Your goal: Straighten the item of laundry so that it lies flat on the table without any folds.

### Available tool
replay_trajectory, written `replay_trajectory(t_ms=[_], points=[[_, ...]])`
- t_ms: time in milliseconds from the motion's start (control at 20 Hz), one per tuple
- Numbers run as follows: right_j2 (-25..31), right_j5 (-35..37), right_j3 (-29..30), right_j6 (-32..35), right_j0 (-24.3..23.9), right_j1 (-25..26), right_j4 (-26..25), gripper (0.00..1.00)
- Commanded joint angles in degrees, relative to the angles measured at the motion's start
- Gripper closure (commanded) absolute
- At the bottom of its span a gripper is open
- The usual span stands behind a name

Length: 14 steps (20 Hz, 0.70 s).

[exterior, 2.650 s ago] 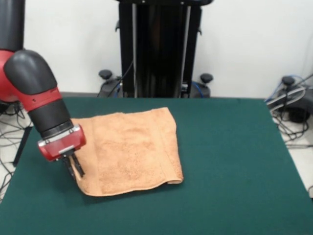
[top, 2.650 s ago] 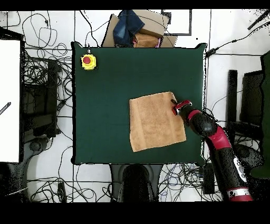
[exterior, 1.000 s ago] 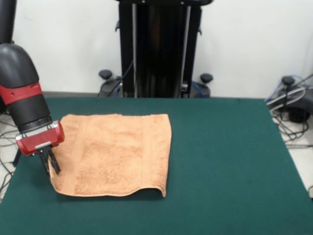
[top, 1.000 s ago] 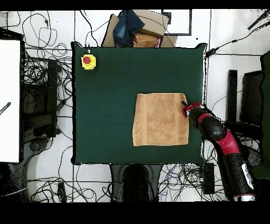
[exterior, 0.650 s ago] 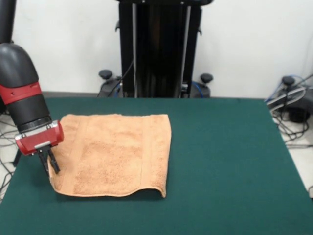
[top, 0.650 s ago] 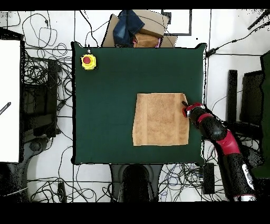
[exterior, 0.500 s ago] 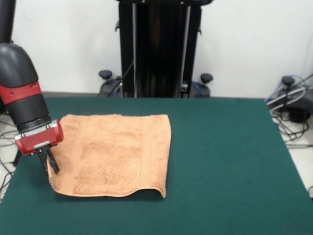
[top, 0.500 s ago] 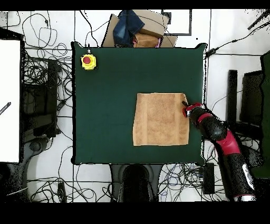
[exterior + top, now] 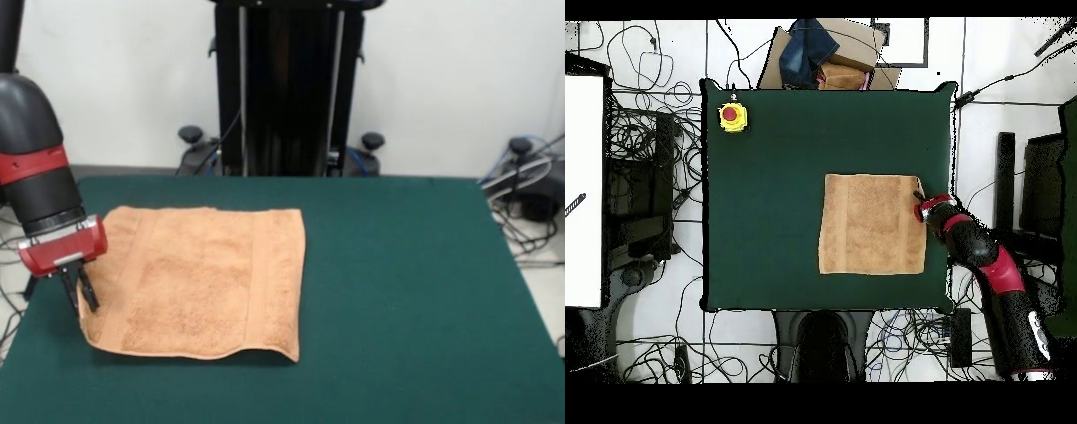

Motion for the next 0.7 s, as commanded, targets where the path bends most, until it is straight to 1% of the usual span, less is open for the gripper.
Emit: replay_trajectory(t_ms=[50, 250, 500, 700], points=[[-1.1, 0.5, -5.5, -7.6, 1.0, 0.1, -1.5, 1.00], [-1.0, 0.7, -5.9, -7.7, 1.4, -0.2, -1.5, 1.00], [-0.5, 0.7, -7.4, -9.5, 0.9, 2.0, -1.3, 1.00], [-0.4, 0.7, -7.1, -9.5, 0.9, 1.3, -1.5, 1.00]])
